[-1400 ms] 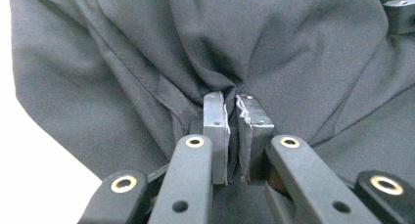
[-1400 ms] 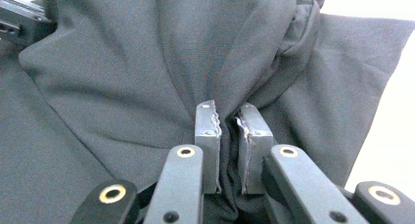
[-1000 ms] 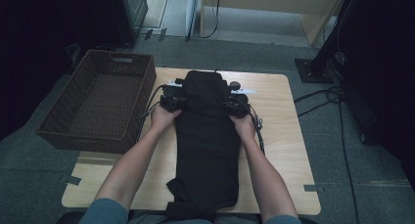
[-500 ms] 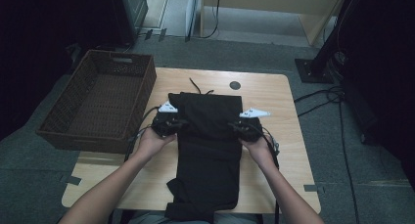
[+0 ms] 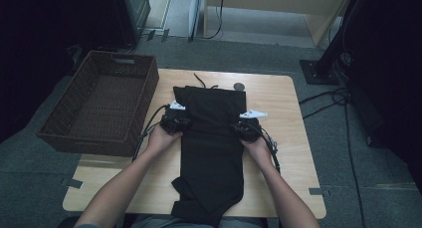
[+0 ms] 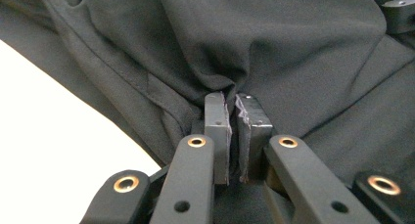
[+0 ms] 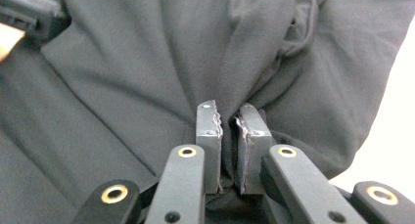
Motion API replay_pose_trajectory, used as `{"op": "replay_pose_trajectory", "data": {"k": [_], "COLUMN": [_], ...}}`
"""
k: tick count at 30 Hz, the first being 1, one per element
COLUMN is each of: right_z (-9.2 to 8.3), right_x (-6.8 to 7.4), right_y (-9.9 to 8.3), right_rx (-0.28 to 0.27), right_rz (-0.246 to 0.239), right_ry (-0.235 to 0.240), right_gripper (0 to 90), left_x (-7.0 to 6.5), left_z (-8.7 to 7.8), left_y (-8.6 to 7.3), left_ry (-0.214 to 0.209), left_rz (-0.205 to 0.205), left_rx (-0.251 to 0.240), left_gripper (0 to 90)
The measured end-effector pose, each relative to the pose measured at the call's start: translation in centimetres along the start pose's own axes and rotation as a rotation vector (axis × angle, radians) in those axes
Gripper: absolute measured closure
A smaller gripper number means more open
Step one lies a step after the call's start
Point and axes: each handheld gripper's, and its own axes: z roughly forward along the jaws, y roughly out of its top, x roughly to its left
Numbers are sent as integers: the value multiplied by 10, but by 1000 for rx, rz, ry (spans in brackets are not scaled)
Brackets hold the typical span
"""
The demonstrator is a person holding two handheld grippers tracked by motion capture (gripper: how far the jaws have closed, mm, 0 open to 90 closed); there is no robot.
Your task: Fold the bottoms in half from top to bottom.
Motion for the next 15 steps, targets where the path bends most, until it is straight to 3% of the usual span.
{"op": "replay_pose_trajectory", "data": {"k": [4, 6, 9, 11, 13, 15], "right_z": [17, 25, 33, 35, 29, 14], "right_x": [-14, -19, -17, -15, -16, -15], "right_y": [13, 18, 27, 34, 43, 51], "right_rx": [-20, -29, -34, -18, -38, -85], "right_rz": [132, 190, 155, 139, 156, 163], "right_ry": [44, 65, 0, -31, -30, -12], "right_gripper": [820, 820, 817, 825, 834, 836], "left_x": [16, 23, 29, 29, 26, 18], "left_z": [9, 12, 15, 8, -5, -22], "left_y": [14, 19, 26, 31, 36, 41], "left_ry": [53, 59, 61, 41, 28, 23], "left_rz": [-47, -76, -107, -122, -117, -79], "left_rx": [-10, -11, -11, -57, -113, -151], "left_gripper": [837, 833, 840, 857, 865, 867]}}
